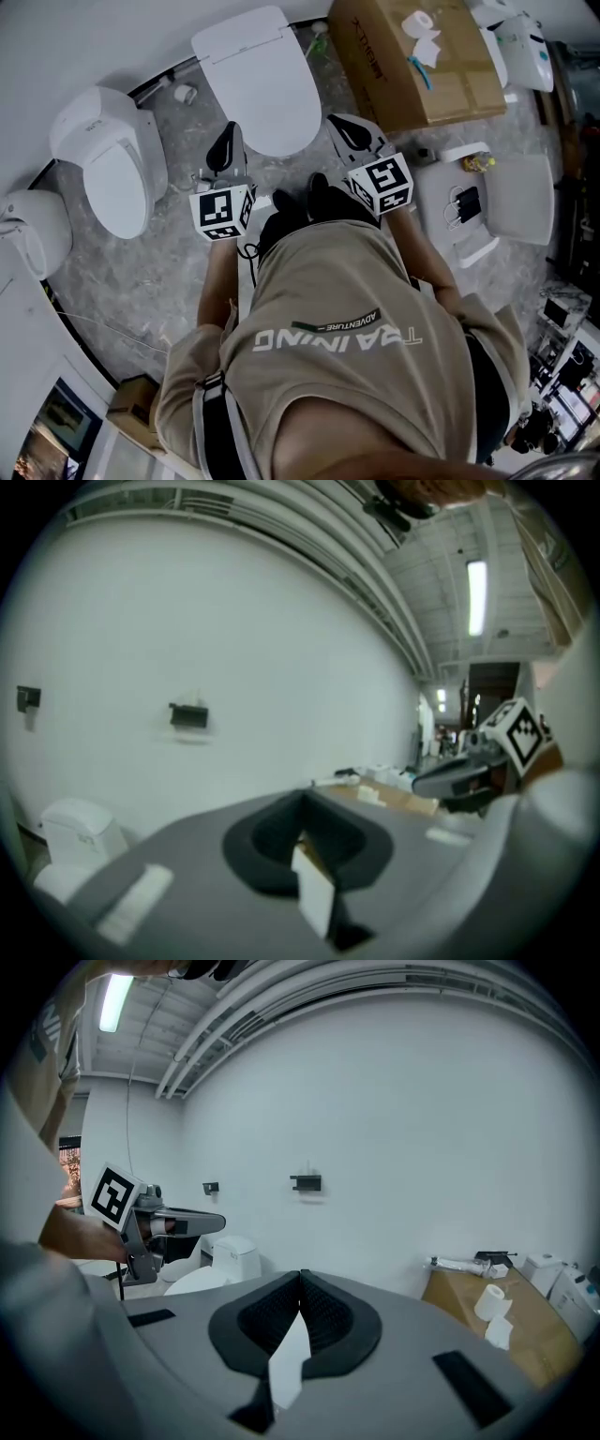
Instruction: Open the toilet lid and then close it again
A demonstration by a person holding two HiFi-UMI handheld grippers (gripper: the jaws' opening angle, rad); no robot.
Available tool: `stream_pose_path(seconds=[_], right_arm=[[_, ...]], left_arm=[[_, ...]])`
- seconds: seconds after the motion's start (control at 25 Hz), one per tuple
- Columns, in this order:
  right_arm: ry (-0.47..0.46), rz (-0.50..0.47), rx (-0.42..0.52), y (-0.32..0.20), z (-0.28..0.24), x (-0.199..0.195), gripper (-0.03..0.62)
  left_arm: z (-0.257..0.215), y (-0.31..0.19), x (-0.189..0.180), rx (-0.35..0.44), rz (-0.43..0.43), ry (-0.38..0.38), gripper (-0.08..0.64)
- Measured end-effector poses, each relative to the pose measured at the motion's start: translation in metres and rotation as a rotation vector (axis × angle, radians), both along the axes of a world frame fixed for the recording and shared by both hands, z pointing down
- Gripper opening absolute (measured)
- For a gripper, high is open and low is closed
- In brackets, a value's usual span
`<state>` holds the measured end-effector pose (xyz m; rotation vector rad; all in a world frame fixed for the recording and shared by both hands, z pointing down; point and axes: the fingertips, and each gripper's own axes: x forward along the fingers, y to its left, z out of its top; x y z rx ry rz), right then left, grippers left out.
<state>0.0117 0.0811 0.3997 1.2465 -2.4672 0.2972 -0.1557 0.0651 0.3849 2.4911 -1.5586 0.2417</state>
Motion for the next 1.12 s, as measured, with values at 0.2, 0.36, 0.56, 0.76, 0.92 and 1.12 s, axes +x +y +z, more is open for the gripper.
stream_pose_path(seconds=[0.2, 0.36, 0.56, 0.76, 0.92, 1.12], right_arm=[[-0.025, -0.030, 0.007, -0.015, 0.004, 0.012, 0.014], [-0.040, -0.081, -0.001, -0.025, 0.014, 0.024, 0.014], [-0.070, -0.118, 0.004, -0.049, 0.021, 0.044, 0.014], [-0.075, -0.146, -0.030, -0.064, 0.045, 0.059, 0.014], [-0.059, -0.175, -0.053, -0.067, 0.059, 0.060, 0.014], [-0.043, -0.170, -0.083, -0.062, 0.094, 0.059, 0.014]], left_arm=[[0.004, -0.012, 0.022, -0.007, -0.002, -0.026, 0.005], [-0.003, -0.019, 0.039, -0.005, -0.026, -0.063, 0.005], [-0.002, -0.033, 0.056, -0.010, -0.049, -0.156, 0.005], [0.003, -0.039, 0.084, -0.017, -0.036, -0.142, 0.005], [0.025, -0.036, 0.084, -0.066, -0.059, -0.147, 0.005], [0.058, -0.028, 0.078, -0.130, -0.042, -0.149, 0.005]])
